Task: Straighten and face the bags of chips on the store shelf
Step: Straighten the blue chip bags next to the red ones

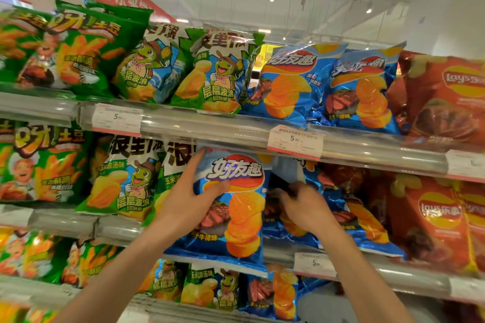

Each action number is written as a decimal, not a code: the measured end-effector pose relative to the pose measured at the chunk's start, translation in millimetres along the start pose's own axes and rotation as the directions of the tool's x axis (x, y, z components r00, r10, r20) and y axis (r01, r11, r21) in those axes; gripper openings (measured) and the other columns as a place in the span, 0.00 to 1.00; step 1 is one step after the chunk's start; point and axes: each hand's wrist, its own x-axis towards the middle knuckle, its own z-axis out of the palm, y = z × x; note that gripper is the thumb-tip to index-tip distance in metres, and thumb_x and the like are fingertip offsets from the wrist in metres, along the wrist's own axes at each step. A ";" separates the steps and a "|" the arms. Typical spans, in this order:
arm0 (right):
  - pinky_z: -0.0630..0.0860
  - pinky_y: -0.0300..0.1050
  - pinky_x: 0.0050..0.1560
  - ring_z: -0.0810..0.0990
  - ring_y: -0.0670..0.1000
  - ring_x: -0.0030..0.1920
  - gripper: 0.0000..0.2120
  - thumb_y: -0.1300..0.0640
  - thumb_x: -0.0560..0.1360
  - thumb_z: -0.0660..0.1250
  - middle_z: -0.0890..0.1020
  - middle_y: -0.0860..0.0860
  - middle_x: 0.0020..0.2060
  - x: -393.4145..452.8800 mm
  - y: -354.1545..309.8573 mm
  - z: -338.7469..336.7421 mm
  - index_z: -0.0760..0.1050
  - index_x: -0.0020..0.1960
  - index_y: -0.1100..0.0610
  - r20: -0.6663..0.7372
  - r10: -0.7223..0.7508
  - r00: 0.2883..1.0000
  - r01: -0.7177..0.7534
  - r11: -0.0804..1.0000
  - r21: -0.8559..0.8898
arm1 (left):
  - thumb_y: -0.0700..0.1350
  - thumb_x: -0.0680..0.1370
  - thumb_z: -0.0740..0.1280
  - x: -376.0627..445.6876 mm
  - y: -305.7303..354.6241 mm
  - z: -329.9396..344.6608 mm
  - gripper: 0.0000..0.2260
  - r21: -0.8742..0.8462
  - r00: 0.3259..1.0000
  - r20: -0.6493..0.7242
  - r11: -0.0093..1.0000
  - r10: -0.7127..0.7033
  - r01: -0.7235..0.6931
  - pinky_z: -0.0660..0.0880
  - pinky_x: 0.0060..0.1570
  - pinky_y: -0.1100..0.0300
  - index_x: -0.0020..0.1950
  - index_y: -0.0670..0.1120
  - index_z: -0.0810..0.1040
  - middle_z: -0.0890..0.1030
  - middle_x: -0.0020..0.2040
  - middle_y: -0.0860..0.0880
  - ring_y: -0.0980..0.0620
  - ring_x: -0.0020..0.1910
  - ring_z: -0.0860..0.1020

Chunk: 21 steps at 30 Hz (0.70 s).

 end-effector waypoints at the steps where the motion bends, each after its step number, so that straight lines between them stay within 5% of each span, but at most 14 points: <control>1: 0.76 0.52 0.54 0.78 0.62 0.57 0.26 0.35 0.77 0.59 0.80 0.59 0.54 8.0 -1.8 8.3 0.75 0.57 0.57 0.041 0.030 0.999 -0.026 0.994 -0.111 | 0.58 0.75 0.71 -0.9 0.3 -5.3 0.37 0.025 1.000 -0.006 1.000 0.002 -0.002 0.72 0.46 0.72 0.78 0.67 0.53 0.64 0.75 0.62 0.61 0.55 0.75; 6: 0.64 0.63 0.71 0.60 0.66 0.75 0.49 0.25 0.72 0.58 0.57 0.61 0.77 22.3 -20.1 31.8 0.52 0.79 0.57 0.183 0.222 0.958 -0.177 0.956 -0.235 | 0.55 0.76 0.71 -5.1 -1.1 -21.1 0.37 0.032 0.998 -0.054 0.999 0.014 -0.012 0.64 0.57 0.61 0.79 0.65 0.54 0.65 0.66 0.63 0.62 0.64 0.62; 10: 0.68 0.61 0.70 0.63 0.65 0.73 0.48 0.29 0.71 0.64 0.59 0.60 0.76 25.8 -15.3 40.6 0.53 0.79 0.57 0.189 0.201 0.961 -0.164 0.967 -0.195 | 0.56 0.76 0.71 -7.2 -6.4 -26.4 0.36 0.027 0.998 -0.057 1.000 0.007 -0.005 0.66 0.56 0.59 0.78 0.68 0.54 0.66 0.66 0.64 0.61 0.63 0.65; 13: 0.72 0.57 0.67 0.69 0.64 0.70 0.37 0.39 0.74 0.69 0.66 0.61 0.72 26.4 -11.9 36.7 0.61 0.75 0.57 0.087 0.111 0.990 -0.104 0.991 -0.084 | 0.57 0.75 0.72 -6.6 -11.3 -29.8 0.37 0.018 0.998 -0.068 1.000 0.010 -0.008 0.68 0.55 0.59 0.77 0.68 0.55 0.65 0.73 0.63 0.57 0.66 0.69; 17: 0.72 0.55 0.67 0.71 0.63 0.69 0.33 0.47 0.75 0.70 0.67 0.59 0.71 24.8 -10.9 37.4 0.62 0.76 0.54 -0.099 -0.002 0.995 0.012 0.995 0.099 | 0.55 0.76 0.71 -7.0 -7.1 -31.7 0.36 0.011 0.996 -0.093 1.000 0.004 -0.003 0.66 0.59 0.57 0.78 0.66 0.54 0.61 0.77 0.61 0.53 0.75 0.63; 21: 0.71 0.61 0.67 0.67 0.65 0.71 0.33 0.49 0.76 0.69 0.65 0.62 0.73 24.8 -12.8 48.3 0.62 0.75 0.58 -0.404 -0.117 0.907 0.152 0.987 0.055 | 0.56 0.77 0.70 -8.0 -4.9 -33.0 0.36 0.024 0.992 -0.126 1.000 0.016 -0.013 0.66 0.57 0.58 0.79 0.66 0.53 0.61 0.78 0.60 0.60 0.67 0.64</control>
